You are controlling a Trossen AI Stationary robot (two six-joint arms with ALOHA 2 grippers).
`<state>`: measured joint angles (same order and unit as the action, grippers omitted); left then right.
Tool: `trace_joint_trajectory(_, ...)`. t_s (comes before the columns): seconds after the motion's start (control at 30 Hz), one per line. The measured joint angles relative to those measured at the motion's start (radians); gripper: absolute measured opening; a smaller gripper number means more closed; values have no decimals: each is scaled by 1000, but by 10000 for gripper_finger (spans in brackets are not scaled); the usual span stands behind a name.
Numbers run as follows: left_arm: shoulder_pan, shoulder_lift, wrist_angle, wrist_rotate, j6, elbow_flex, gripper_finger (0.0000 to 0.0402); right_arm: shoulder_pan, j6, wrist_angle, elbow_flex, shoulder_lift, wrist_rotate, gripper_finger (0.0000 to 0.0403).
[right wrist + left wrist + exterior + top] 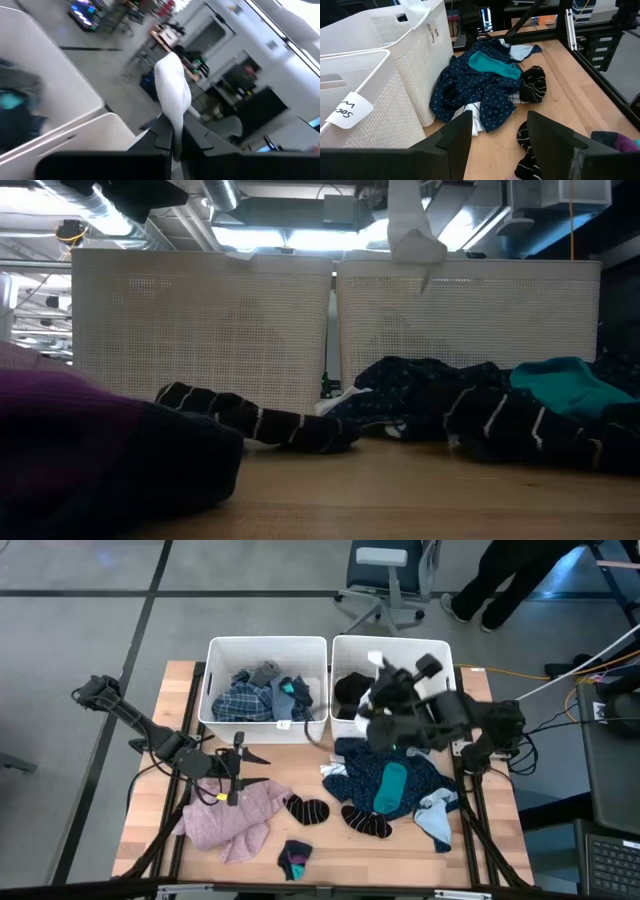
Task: Sort clothes
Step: Put the white sock into the right white bin
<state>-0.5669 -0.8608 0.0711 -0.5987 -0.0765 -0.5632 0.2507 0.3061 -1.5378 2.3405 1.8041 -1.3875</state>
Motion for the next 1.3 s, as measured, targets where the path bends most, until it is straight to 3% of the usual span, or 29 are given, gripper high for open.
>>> trace_joint_trajectory(0.27,0,0,0,0,-1,0,180,-164,0,0,0,-4,44,17)
trace_joint_trajectory(0.57,0,0,0,0,-2,0,180,-303,98,-17,-5,-3,377,17)
trace_joint_trajectory(0.67,0,0,0,0,-2,0,180,-323,134,-31,-40,-3,434,17)
trace_joint_trajectory(1.0,0,0,0,0,-6,0,180,-383,212,-34,-350,-2,458,17)
trace_joint_trajectory(1.3,0,0,0,0,5,0,180,-498,247,37,-561,-1,613,17)
